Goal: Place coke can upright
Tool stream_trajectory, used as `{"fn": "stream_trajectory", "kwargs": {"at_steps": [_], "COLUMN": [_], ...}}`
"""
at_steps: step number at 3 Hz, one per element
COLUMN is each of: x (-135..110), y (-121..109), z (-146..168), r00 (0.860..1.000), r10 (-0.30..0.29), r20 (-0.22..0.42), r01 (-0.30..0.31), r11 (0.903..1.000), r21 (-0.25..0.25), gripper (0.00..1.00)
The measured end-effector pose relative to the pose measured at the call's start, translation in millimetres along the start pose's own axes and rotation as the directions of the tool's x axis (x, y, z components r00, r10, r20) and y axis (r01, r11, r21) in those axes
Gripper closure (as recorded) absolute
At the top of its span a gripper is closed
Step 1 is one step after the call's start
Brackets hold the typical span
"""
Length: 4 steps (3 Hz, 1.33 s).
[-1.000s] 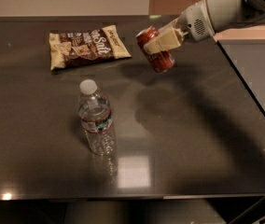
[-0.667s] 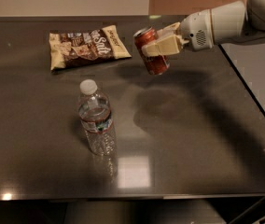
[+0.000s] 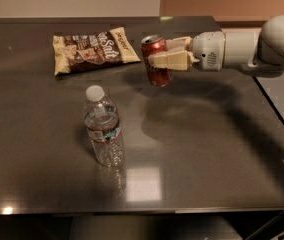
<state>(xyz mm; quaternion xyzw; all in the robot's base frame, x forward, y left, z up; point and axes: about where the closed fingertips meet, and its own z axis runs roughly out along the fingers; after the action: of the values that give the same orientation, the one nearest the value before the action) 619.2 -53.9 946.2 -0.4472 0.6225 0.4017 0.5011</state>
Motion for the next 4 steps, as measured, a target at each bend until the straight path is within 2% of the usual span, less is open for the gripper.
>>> {"fn": "stream_trajectory", "kwargs": {"at_steps": [1, 3, 4], "x": [6.6, 18.6, 22.5], "y": [1.2, -2.1, -4.2], "z": [2.9, 7.2, 11.2], "r00": [0.997, 0.987, 0.985], "r10": [-0.002, -0.024, -0.040], "r20": [0.073, 0.161, 0.165], "r01": [0.003, 0.025, 0.042], "r11": [1.0000, 0.9997, 0.9991], "r21": [-0.008, -0.008, -0.008], "gripper": [1.00, 1.00, 0.82]}}
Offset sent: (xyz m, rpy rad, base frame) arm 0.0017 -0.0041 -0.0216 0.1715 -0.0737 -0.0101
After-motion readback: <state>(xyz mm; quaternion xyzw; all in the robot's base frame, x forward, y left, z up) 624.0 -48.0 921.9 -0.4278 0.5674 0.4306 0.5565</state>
